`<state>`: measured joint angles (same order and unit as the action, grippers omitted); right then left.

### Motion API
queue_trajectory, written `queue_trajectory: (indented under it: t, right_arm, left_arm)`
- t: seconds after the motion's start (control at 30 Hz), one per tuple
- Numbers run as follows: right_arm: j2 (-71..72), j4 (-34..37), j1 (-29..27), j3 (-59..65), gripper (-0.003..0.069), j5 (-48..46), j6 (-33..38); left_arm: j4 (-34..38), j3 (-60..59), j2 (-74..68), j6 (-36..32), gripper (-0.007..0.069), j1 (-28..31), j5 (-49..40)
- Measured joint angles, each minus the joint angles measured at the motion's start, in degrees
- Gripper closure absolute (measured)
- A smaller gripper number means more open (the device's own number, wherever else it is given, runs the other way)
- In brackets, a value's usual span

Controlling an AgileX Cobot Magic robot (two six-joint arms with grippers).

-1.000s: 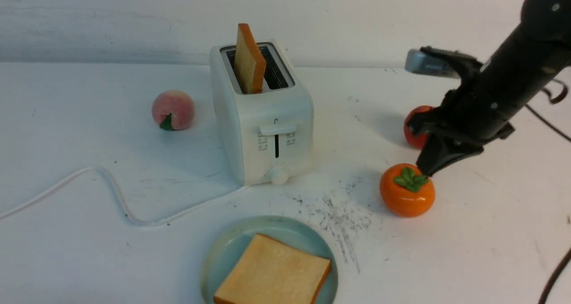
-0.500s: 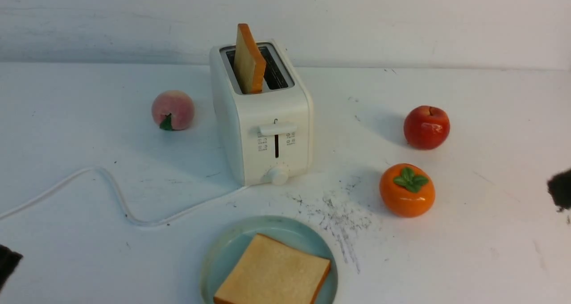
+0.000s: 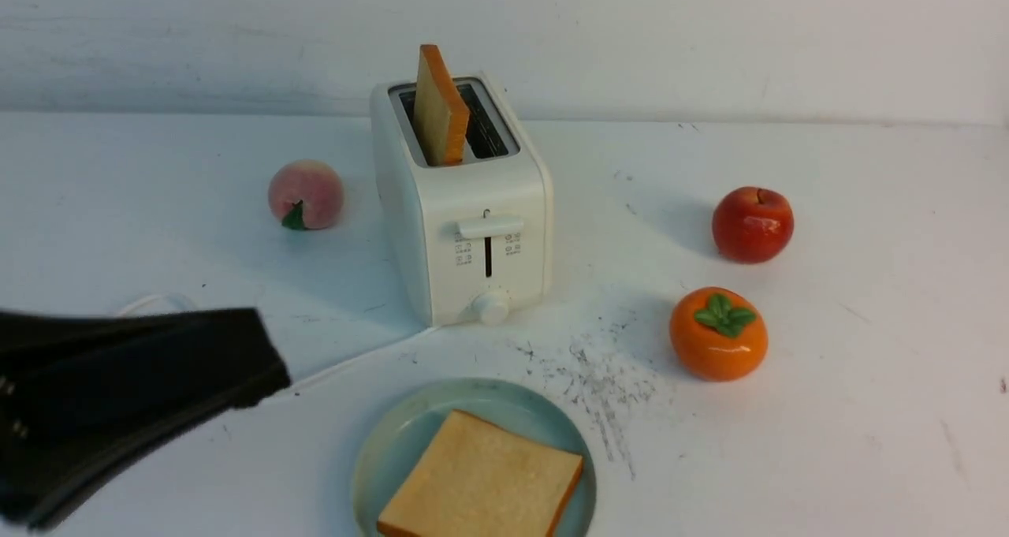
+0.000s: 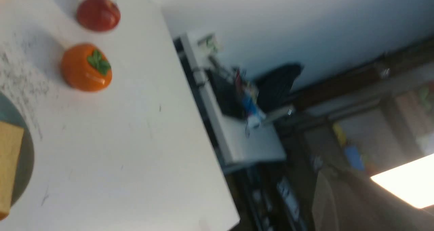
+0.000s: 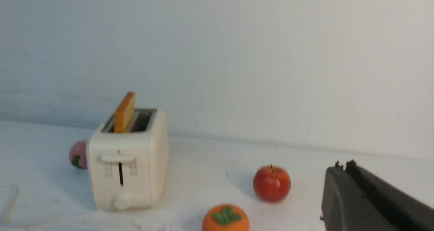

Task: Take toasted bread from bread machine on white table place on plate.
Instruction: 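Reach for a toast slice standing in the toaster with the left gripper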

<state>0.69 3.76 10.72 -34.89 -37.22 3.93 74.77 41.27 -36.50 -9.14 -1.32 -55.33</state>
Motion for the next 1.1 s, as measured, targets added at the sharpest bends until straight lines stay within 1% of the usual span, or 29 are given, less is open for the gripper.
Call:
queue_trajectory:
  t: [0.07,0.13,0.17,0.2,0.23,0.3,0.4,0.43,0.47,0.5,0.6,0.77,0.8,0.83,0.87,0.9,0.97,1.0,1.03,1.1]
  right_arm:
    - [-3.0,-1.3,0.1,0.5,0.0667,-3.8,-1.1]
    - [-5.4,-1.6,0.4,0.8,0.0667,-5.7,-1.3]
    - [-7.3,-1.6,0.5,1.1,0.0667,-7.8,-1.7]
    - [-8.7,-1.7,0.8,1.2,0.0666,-8.8,-1.8]
    - [-9.6,-2.0,0.9,1.3,0.0666,-9.2,-1.9]
    - [-10.8,-2.6,1.0,1.3,0.0664,-9.5,-1.9]
    - [-11.1,-2.9,1.0,1.3,0.0662,-9.7,-1.9]
    - [-11.1,-2.9,1.0,1.3,0.0661,-9.7,-1.9]
    - [-11.1,-2.9,1.0,1.3,0.0661,-9.7,-1.9]
    - [-11.1,-2.9,1.0,1.3,0.0659,-9.7,-1.9]
    - [-11.1,-2.9,1.0,1.3,0.0659,-9.7,-2.0]
    - [-11.1,-2.9,1.0,1.3,0.0655,-9.7,-2.0]
    - [-11.1,-2.9,1.0,1.3,0.0654,-9.7,-2.0]
    - [-11.1,-2.9,1.0,1.3,0.0654,-9.7,-2.0]
    - [-11.1,-2.9,1.0,1.3,0.0653,-9.7,-2.0]
    - [-11.1,-2.9,1.0,1.3,0.0652,-9.7,-2.0]
    - [-11.1,-2.8,1.0,1.3,0.0650,-9.7,-2.0]
    - [-11.1,-2.6,1.0,1.3,0.0649,-9.7,-2.0]
    - [-11.1,-2.2,1.0,1.3,0.0648,-9.7,-2.0]
    - [-11.1,-1.5,1.0,1.3,0.0647,-9.7,-2.0]
  left_arm:
    - [-5.2,8.3,-9.7,0.5,0.0638,0.0,-6.4]
    - [-7.5,12.6,-13.2,1.4,0.0638,0.0,-9.0]
    - [-12.1,17.3,-18.4,3.3,0.0638,0.0,-10.9]
    - [-15.1,20.8,-21.2,5.0,0.0638,0.0,-11.5]
    - [-18.7,23.3,-24.0,7.3,0.0638,0.0,-11.7]
    - [-23.4,26.6,-26.9,10.4,0.0638,-0.1,-11.2]
    - [-34.8,30.4,-31.1,17.1,0.0638,-2.5,-6.5]
    - [-35.6,30.5,-31.3,17.1,0.0638,-2.8,-6.5]
    - [-40.6,30.9,-33.0,21.2,0.0638,-5.1,-3.8]
    - [-45.6,31.3,-35.1,24.2,0.0638,-6.9,-2.9]
    - [-54.5,32.9,-40.9,31.5,0.0638,-11.8,-2.9]
    - [-67.2,44.1,-50.0,40.9,0.0638,-21.4,-3.7]
    - [-70.9,48.1,-51.9,43.6,0.0638,-23.6,-3.4]
    - [-70.9,48.1,-51.9,43.6,0.0638,-23.6,-3.4]
    - [-73.2,49.9,-53.4,45.4,0.0634,-24.9,-3.3]
    - [-77.3,52.6,-55.5,48.1,0.0618,-26.5,-3.2]
    - [-81.8,56.4,-59.2,52.3,0.0566,-28.1,-3.2]
    - [-82.8,57.0,-60.3,53.2,0.0541,-28.4,-3.2]
    - [-84.4,59.1,-62.4,54.6,0.0499,-28.9,-3.2]
    - [-86.0,61.7,-65.6,55.5,0.0428,-29.2,-3.1]
